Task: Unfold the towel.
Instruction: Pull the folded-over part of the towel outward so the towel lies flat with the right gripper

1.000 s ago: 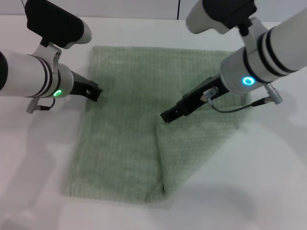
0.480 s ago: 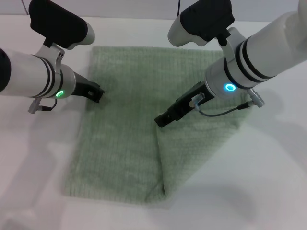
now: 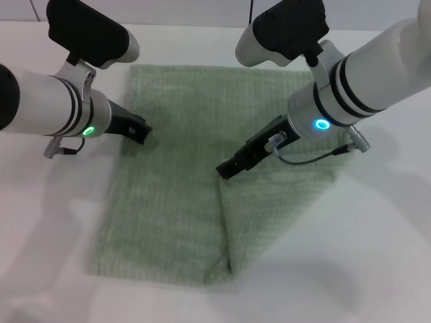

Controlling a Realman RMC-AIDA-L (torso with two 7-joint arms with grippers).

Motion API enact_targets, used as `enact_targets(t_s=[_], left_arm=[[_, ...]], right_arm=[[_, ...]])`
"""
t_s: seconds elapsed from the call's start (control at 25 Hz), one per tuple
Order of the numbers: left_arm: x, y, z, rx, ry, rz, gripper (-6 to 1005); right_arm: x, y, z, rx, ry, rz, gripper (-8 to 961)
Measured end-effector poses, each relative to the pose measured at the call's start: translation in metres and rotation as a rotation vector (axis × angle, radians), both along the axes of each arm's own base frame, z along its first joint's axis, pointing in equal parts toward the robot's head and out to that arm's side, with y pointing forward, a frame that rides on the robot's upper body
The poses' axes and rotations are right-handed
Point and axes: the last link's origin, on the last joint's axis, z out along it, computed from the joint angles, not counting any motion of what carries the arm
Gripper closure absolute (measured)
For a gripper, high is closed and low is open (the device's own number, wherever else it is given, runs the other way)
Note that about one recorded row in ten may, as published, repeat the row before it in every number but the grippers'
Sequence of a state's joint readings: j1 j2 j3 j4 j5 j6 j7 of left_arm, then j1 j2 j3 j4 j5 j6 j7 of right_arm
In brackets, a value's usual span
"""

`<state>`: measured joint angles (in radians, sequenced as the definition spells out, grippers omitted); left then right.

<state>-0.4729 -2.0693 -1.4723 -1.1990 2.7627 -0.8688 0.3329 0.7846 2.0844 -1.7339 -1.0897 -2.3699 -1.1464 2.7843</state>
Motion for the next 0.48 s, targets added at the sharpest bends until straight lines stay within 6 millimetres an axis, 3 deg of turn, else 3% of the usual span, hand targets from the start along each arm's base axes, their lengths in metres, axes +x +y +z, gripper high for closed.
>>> enact_targets(t_s=[0.48], left_arm=[[-0.0001,-0.0002,-0.0027,-0.012,0.008,-0.003,1001]], right_arm=[[0.0030,0.0003,-0.0034,0.000,-0.008,-0.002,124]])
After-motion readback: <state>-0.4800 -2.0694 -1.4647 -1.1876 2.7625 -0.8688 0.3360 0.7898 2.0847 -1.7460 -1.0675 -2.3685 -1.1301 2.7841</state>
